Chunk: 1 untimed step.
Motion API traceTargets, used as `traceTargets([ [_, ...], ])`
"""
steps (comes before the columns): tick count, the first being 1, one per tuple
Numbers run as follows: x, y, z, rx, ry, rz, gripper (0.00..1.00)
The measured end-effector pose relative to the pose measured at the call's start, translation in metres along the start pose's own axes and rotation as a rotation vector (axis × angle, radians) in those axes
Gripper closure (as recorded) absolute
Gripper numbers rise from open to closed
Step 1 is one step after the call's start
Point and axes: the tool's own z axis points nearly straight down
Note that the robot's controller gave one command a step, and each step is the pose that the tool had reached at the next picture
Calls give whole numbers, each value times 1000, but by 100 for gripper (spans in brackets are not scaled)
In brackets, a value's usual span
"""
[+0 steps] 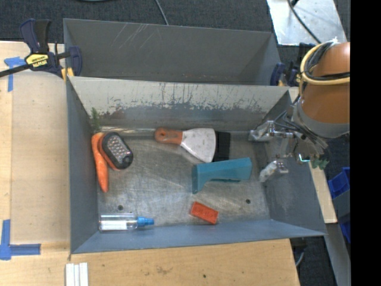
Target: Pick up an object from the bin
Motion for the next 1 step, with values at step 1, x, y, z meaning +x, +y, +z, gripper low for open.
traceTargets([
  [1, -2, 0, -4, 1, -8, -2, 0],
])
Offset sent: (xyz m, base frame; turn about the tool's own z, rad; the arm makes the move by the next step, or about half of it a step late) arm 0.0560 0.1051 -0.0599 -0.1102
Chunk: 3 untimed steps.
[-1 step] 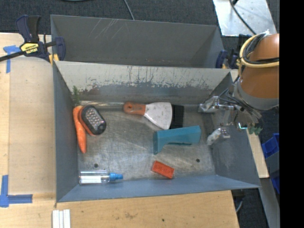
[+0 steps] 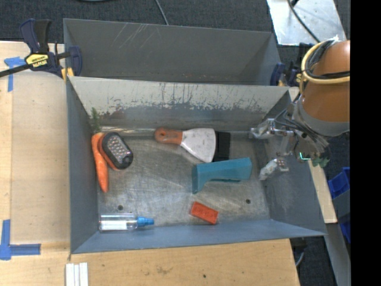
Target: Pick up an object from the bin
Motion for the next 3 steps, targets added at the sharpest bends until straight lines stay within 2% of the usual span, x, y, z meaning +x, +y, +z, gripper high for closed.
traceTargets([
  [1, -23, 39, 24, 2, -3, -37, 0],
  [2, -4, 64, 72, -4, -6, -64, 0],
  [3, -1, 62, 127, 0, -27, -118, 100],
])
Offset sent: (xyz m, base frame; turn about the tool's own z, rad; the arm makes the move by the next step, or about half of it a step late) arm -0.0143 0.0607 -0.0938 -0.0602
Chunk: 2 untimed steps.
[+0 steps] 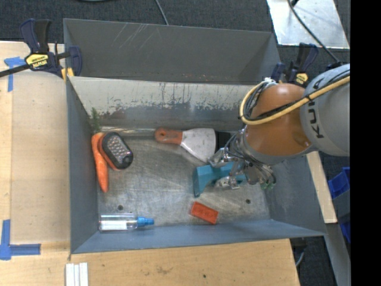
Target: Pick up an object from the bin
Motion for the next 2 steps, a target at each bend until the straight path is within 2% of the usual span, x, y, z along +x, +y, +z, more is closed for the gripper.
traceTargets([
  [1, 0, 0, 0, 0, 0, -1, 100],
  [2, 10, 5, -24, -4, 38, -14, 100],
])
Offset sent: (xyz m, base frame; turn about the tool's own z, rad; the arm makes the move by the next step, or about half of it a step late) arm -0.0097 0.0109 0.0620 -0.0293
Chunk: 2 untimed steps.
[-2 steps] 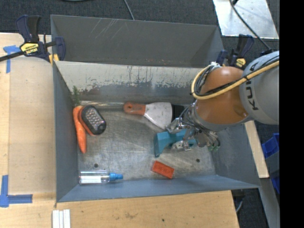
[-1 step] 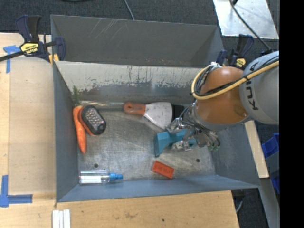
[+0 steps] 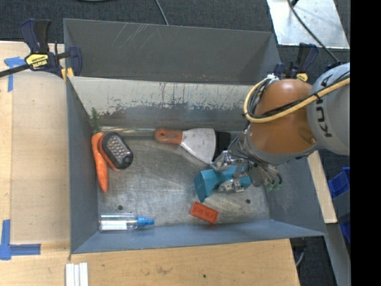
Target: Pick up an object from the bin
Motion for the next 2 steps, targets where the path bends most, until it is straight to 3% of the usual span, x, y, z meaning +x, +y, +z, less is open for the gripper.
traceTargets([
  [1, -6, 1, -31, 0, -7, -4, 100],
  [2, -6, 5, -59, -1, 0, -20, 100],
])
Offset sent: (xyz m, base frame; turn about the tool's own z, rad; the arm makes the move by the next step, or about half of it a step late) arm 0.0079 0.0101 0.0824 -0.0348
